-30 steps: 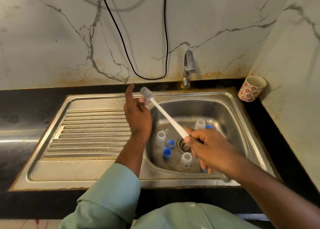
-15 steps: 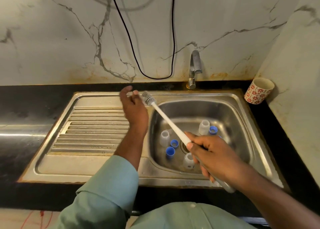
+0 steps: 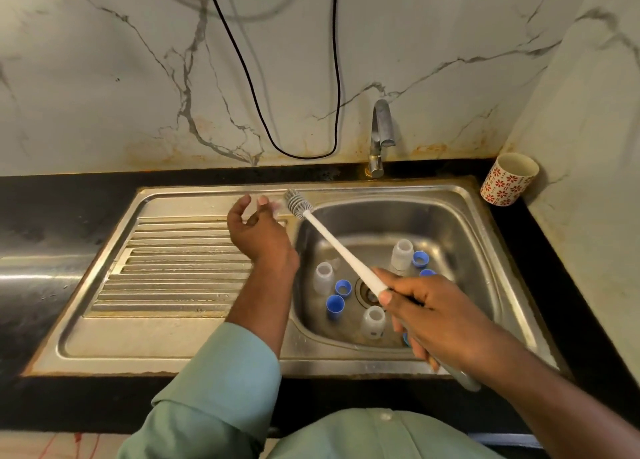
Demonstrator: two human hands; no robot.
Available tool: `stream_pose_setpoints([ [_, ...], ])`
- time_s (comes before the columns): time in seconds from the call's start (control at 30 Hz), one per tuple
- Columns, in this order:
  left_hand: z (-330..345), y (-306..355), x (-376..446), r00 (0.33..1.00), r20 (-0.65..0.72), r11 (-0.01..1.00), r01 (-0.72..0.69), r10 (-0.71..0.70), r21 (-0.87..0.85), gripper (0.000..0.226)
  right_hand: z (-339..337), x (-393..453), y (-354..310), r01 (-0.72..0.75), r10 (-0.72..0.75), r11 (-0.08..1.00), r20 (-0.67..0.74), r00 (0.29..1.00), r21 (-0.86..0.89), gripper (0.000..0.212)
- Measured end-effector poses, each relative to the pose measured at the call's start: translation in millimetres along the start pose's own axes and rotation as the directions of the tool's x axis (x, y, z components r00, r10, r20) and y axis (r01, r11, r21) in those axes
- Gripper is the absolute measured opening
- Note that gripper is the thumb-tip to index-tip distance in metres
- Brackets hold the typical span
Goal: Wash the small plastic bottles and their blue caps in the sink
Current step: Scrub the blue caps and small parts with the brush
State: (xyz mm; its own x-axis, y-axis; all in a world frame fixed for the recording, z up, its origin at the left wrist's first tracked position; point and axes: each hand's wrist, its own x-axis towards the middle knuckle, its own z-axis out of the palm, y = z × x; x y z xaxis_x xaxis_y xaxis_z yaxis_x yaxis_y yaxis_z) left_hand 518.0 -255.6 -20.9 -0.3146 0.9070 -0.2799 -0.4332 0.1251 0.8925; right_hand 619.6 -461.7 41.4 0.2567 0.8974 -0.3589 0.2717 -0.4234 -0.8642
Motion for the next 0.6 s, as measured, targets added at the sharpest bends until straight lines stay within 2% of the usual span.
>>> stream_pose_setpoints([
  [0.1,3,-7,-5,0.997,0.012,0.997,0.071,-0.071,0.024,0.034,6,9,2,-0.018,0.017,1.0,-0.067,0.998,-0.012,0.017],
  [0.2,5,-5,-4,0.986,0.031,0.986,0.166,-0.166,-0.013,0.04,7,5,4,-0.024,0.024,1.0,-0.035,0.999,0.011,0.017],
  [0.3,6,-9,-7,0.975,0.096,0.979,0.198,-0.202,0.052,0.033,6,5,6,-0.026,0.027,0.999,-0.056,0.998,0.02,0.02],
  [0.43,5,-4,-6,0.968,0.045,0.964,0.25,-0.247,-0.089,0.041,7,0,5,-0.005,0.003,1.0,-0.082,0.997,-0.02,0.03],
  [0.6,5,-4,-8,0.955,0.075,0.957,0.29,-0.287,-0.03,0.035,15,-2,-1,0.018,-0.022,0.999,-0.091,0.996,-0.049,0.023],
])
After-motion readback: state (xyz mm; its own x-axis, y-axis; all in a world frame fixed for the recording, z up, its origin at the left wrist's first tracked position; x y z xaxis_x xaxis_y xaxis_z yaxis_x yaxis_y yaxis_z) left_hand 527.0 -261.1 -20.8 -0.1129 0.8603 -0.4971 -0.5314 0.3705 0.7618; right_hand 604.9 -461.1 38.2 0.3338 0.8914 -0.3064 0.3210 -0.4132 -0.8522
